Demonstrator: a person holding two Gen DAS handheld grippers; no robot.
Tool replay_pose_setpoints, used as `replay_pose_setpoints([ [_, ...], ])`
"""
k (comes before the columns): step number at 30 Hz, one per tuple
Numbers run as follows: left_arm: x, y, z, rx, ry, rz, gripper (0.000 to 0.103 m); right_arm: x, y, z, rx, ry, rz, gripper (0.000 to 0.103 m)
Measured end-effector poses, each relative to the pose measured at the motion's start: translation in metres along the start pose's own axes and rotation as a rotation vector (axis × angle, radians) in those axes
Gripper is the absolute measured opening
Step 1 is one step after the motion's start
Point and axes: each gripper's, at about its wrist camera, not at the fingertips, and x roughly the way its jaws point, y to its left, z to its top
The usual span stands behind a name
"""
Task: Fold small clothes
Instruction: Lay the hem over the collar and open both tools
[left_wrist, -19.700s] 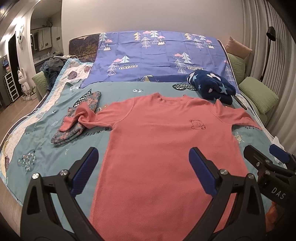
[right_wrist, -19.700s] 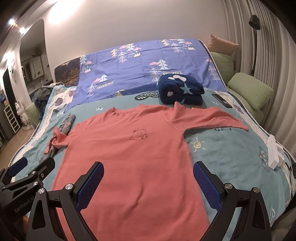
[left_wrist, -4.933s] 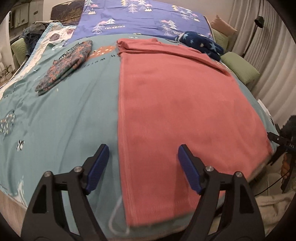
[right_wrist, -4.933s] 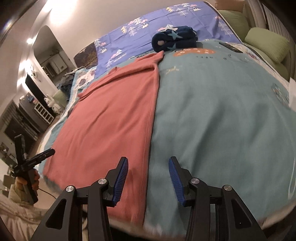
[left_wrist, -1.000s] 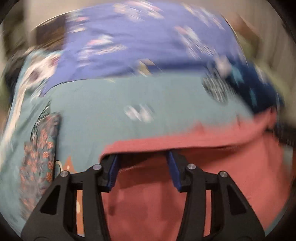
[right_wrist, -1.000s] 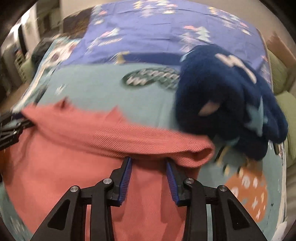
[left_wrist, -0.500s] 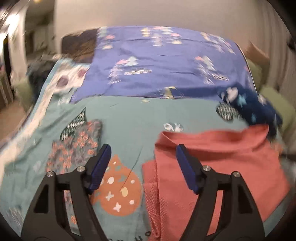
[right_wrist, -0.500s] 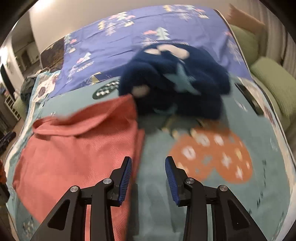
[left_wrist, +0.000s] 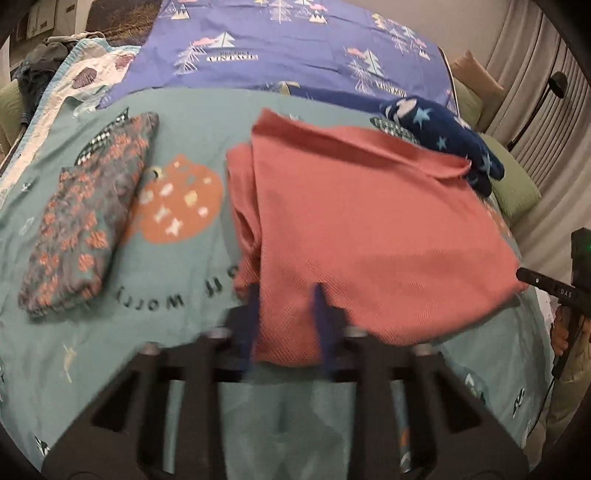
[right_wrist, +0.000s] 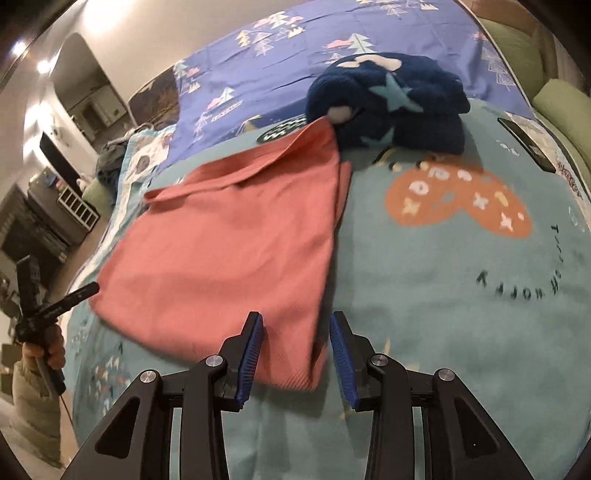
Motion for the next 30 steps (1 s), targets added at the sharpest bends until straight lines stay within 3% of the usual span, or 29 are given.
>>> replay_pose_setpoints([
  [2, -0.002, -0.004, 0.000, -0.004, -0.012, 0.030, 0.003, 0.001, 0.003, 0.001, 0.010, -0.021, -0.039, 0.003],
  [3, -0.012, -0.005, -0.001, -0.011, -0.034, 0.020, 0.003, -0.004, 0.005, 0.002, 0.018, -0.037, -0.042, 0.002],
  [5, -0.039, -0.003, -0.006, -0.017, -0.093, -0.015, 0.003, -0.022, 0.009, -0.003, 0.018, -0.083, -0.029, 0.002],
  [8, -0.055, 0.005, -0.021, -0.030, -0.086, -0.068, 0.003, -0.040, 0.001, -0.020, 0.029, -0.076, 0.013, 0.002],
  [13, -0.027, 0.006, -0.042, 0.026, 0.011, 0.040, 0.005, -0.016, -0.007, -0.044, 0.025, 0.023, -0.059, 0.006],
  [17, -0.045, 0.003, -0.040, 0.039, -0.044, 0.075, 0.018, -0.027, -0.004, -0.041, 0.016, 0.004, -0.122, 0.020],
  [20, -0.059, -0.007, -0.012, 0.094, -0.128, 0.091, 0.018, -0.038, 0.008, -0.017, -0.049, -0.074, -0.185, 0.021],
  [23, -0.046, -0.018, 0.031, 0.107, -0.141, 0.024, 0.018, -0.030, 0.025, 0.023, -0.072, -0.111, -0.142, 0.021],
  [26, 0.000, -0.032, 0.067, 0.138, -0.071, 0.001, 0.018, 0.005, 0.037, 0.065, -0.066, -0.071, -0.099, 0.021],
  [30, 0.071, -0.040, 0.093, 0.150, 0.063, 0.040, 0.018, 0.072, 0.049, 0.103, -0.079, 0.033, -0.078, 0.021],
])
